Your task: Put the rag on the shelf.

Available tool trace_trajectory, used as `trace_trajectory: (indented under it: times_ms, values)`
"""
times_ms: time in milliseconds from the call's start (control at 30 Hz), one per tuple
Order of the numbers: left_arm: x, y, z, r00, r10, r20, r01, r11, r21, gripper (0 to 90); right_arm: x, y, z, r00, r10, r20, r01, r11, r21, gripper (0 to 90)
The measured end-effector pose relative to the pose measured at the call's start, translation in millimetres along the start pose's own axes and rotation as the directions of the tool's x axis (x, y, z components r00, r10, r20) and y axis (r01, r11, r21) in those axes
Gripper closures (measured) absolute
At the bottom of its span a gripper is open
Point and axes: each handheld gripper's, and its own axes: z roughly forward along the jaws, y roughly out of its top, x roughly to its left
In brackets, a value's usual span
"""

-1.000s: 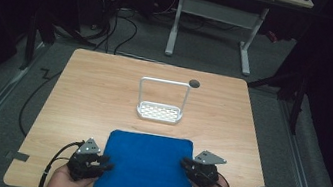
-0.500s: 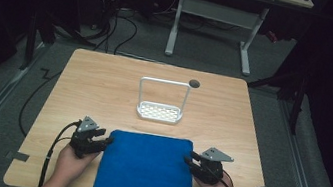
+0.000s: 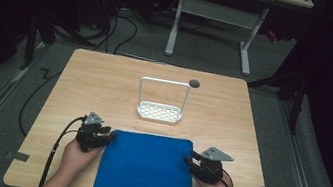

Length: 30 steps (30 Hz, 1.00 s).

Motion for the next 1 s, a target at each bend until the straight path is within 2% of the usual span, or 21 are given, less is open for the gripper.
trace_trajectory:
  times_ms: [267, 333, 467, 500, 533, 567, 667, 700, 733, 800, 833, 933, 967, 1000]
  values:
    - [-3.1, 3.6, 4.9, 0.9992, 0.039, -0.01, -0.039, 0.9992, 0.01, 60.1, -0.2, 0.0, 2.6, 1.0, 0.004, 0.004, -0.004, 1.0, 0.006, 62.2]
    - [-4.7, 3.9, 6.4, 0.9983, 0.054, -0.021, -0.054, 0.9985, 0.007, 66.8, -1.0, 0.1, 3.8, 0.9999, 0.007, 0.008, -0.007, 1.0, 0.007, 60.9]
    - [-4.5, 3.4, 6.2, 0.9987, 0.049, -0.016, -0.048, 0.9988, 0.011, 77.4, -3.4, 2.5, 5.0, 0.9996, 0.018, 0.02, -0.018, 1.0, -0.002, 59.2]
    - [-4.3, 3.0, 6.5, 0.9989, 0.045, -0.01, -0.045, 0.999, 0.01, 80.4, -5.6, 6.5, 6.8, 0.9989, 0.034, 0.032, -0.033, 0.999, -0.019, 57.8]
    - [-4.3, 3.0, 6.5, 0.9989, 0.045, -0.01, -0.045, 0.999, 0.01, 82.7, -5.6, 6.5, 6.8, 0.9989, 0.034, 0.032, -0.033, 0.999, -0.019, 57.8]
    - [-4.5, 2.7, 6.4, 0.9989, 0.046, -0.005, -0.045, 0.9989, 0.013, 84.4, -9.8, 13.0, 12.2, 0.9965, 0.058, 0.06, -0.056, 0.998, -0.021, 56.5]
    - [-3.4, 2.2, 6.2, 0.9994, 0.034, 0.008, -0.034, 0.9993, 0.011, 86.4, -14.9, 19.0, 17.9, 0.9935, 0.085, 0.076, -0.084, 0.996, -0.017, 55.5]
    - [-3.1, 2.1, 6.3, 0.9995, 0.03, 0.01, -0.03, 0.9995, 0.01, 86.4, -21.4, 23.9, 25.1, 0.9889, 0.11, 0.1, -0.111, 0.994, -0.002, 53.9]
    - [-2.9, 2.1, 6.2, 0.9995, 0.029, 0.011, -0.029, 0.9995, 0.011, 86.5, -25.1, 26.3, 30.0, 0.9866, 0.114, 0.116, -0.117, 0.993, 0.011, 52.6]
    - [-2.8, 2.1, 6.3, 0.9996, 0.025, 0.013, -0.025, 0.9996, 0.009, 86.4, -28.1, 27.7, 33.7, 0.9854, 0.129, 0.111, -0.132, 0.991, 0.02, 51.6]
    - [-2.1, 2.0, 6.3, 0.9997, 0.018, 0.019, -0.018, 0.9998, 0.008, 86.4, -32.9, 30.7, 43.2, 0.983, 0.145, 0.113, -0.151, 0.987, 0.048, 50.4]
    - [-1.3, 1.8, 6.0, 0.9995, 0.012, 0.028, -0.013, 0.9999, 0.01, 86.4, -32.6, 31.8, 48.9, 0.9851, 0.127, 0.116, -0.135, 0.989, 0.067, 50.5]
    - [-1.1, 1.9, 5.8, 0.9995, 0.011, 0.029, -0.012, 0.9999, 0.012, 86.4, -28.4, 33.6, 51.1, 0.9863, 0.083, 0.143, -0.095, 0.992, 0.081, 59.5]
    - [-1.0, 1.9, 5.8, 0.9995, 0.011, 0.03, -0.011, 0.9999, 0.012, 86.3, -27.0, 34.0, 51.2, 0.9874, 0.062, 0.145, -0.075, 0.993, 0.087, 63.0]
